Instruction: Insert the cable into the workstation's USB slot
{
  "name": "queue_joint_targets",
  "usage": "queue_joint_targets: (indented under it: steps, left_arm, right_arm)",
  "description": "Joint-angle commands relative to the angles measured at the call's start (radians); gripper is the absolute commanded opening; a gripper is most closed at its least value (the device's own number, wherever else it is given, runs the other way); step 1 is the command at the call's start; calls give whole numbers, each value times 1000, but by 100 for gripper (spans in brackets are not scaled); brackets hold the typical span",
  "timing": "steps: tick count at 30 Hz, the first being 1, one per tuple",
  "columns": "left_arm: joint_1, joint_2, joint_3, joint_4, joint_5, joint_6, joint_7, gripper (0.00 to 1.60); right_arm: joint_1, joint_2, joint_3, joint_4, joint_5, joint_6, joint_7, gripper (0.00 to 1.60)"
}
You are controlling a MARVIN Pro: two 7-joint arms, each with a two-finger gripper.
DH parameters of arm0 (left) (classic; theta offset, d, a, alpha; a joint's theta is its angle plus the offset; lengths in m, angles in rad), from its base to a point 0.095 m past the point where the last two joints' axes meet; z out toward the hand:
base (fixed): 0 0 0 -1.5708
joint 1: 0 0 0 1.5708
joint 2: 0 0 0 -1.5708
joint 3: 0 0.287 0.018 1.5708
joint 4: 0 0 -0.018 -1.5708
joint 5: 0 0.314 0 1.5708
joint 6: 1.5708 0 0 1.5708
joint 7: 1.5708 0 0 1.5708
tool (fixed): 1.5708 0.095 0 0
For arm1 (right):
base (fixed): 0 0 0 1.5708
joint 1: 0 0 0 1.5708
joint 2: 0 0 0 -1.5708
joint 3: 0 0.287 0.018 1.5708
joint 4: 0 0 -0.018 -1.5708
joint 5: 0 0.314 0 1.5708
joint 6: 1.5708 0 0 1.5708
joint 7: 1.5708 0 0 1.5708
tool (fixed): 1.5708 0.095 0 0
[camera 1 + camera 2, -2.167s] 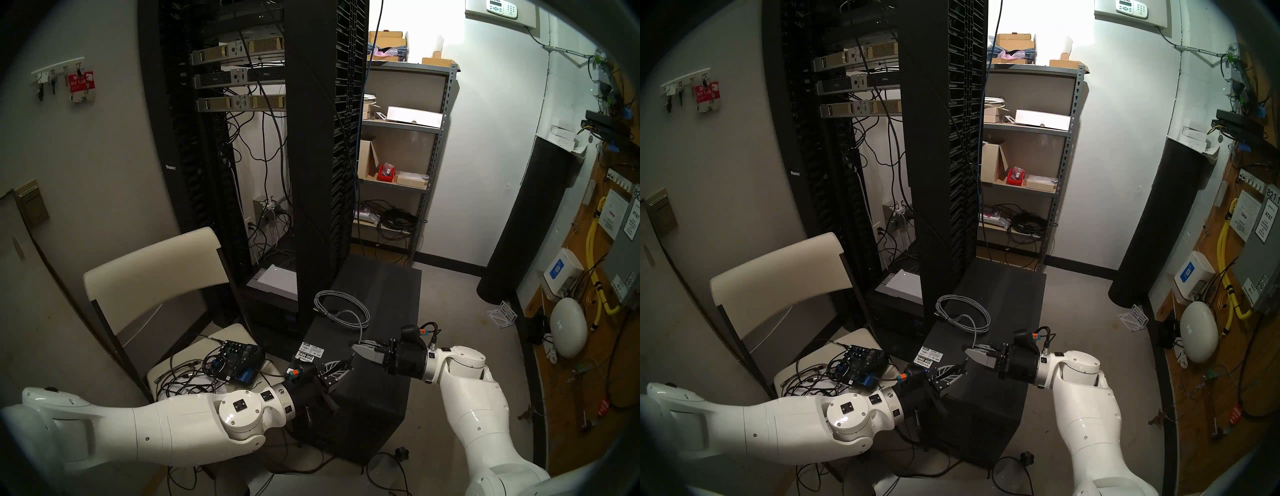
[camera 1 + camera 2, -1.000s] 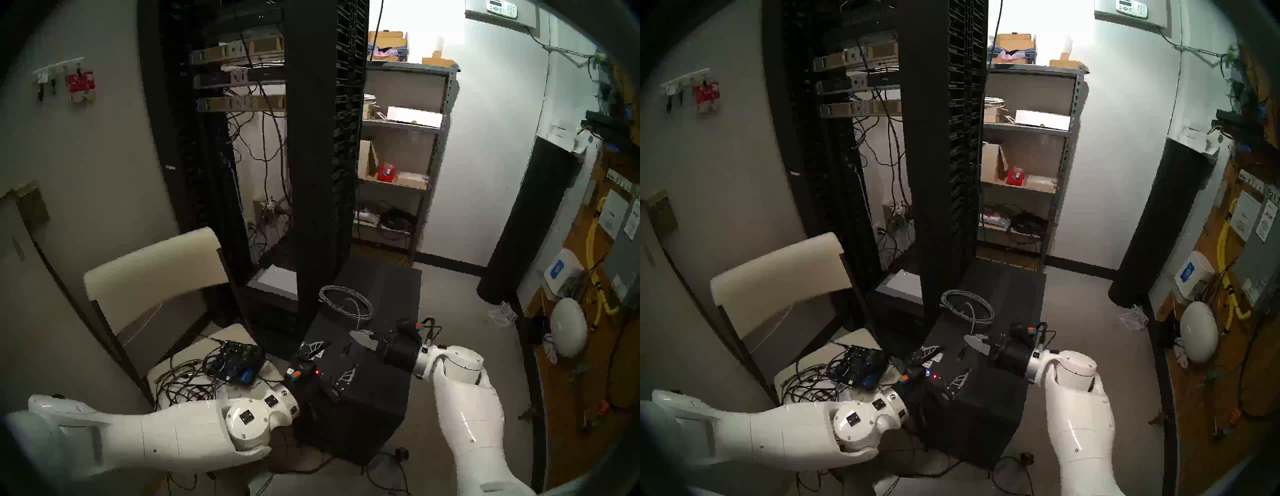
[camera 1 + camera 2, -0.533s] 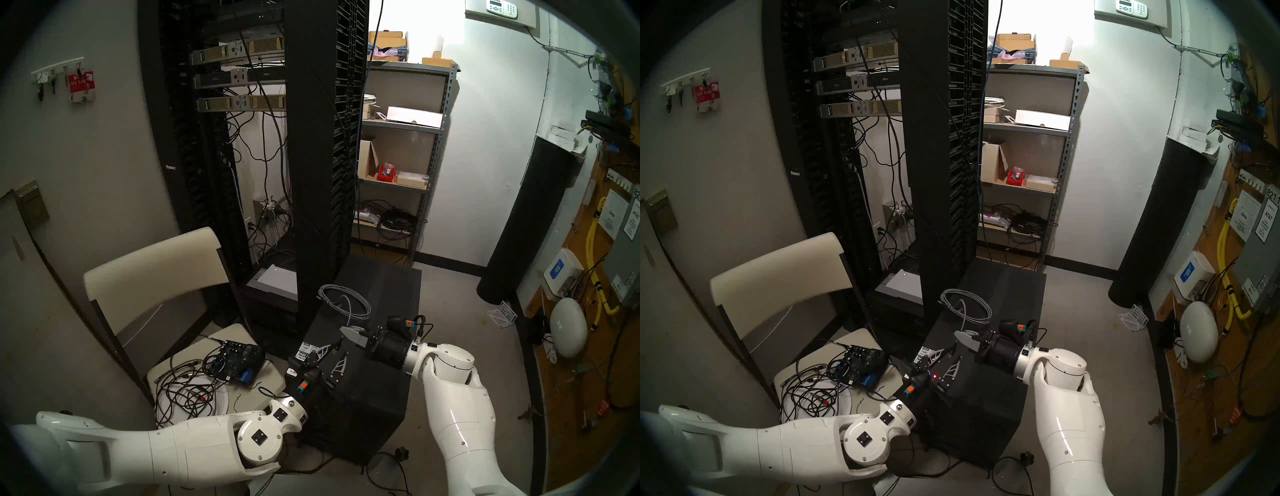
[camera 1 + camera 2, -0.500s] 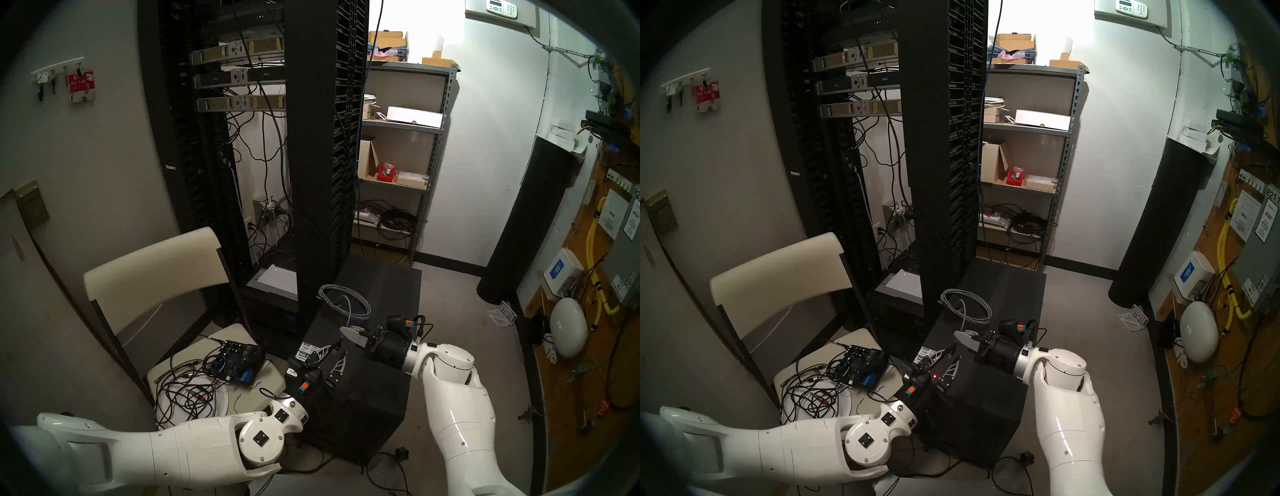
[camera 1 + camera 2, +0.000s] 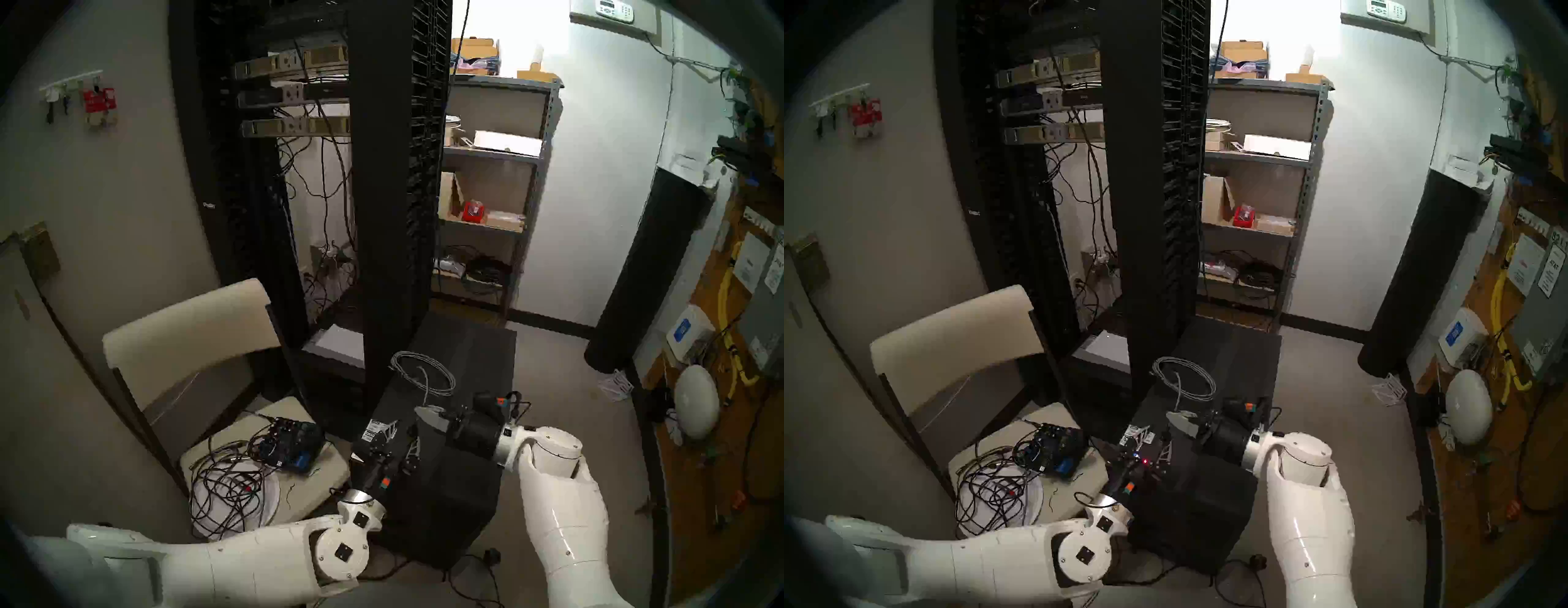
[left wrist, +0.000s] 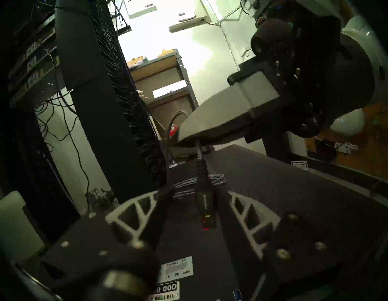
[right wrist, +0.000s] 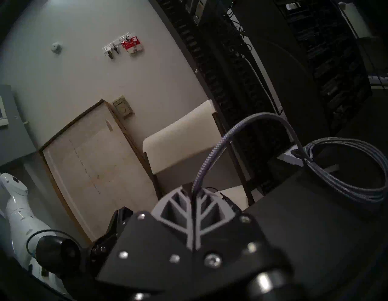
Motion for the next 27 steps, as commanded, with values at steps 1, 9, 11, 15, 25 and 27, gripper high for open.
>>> queue_joint_targets:
  steps: [1, 9, 11, 15, 25, 27]
  left_arm:
    - [-13, -42, -7, -14, 37, -7, 39, 83]
    - [-8, -38, 0, -18, 64, 22, 62, 78]
    - [-7, -34, -1, -21, 61, 27, 62, 71]
    - [-5, -28, 2, -19, 71, 40, 68, 66]
    - [0, -21, -3, -9, 73, 54, 84, 41]
    - [0, -18, -5, -11, 68, 61, 82, 37]
  right_arm:
    - [5, -7, -1, -36, 2, -3, -4, 0]
    - [6, -6, 0, -37, -5, -4, -9, 0]
    - [7, -6, 0, -36, -5, -4, -7, 0]
    - [6, -5, 1, -37, -7, -4, -6, 0]
    - [3, -4, 1, -42, -11, -3, -2, 0]
    - [2, -4, 2, -43, -12, -3, -2, 0]
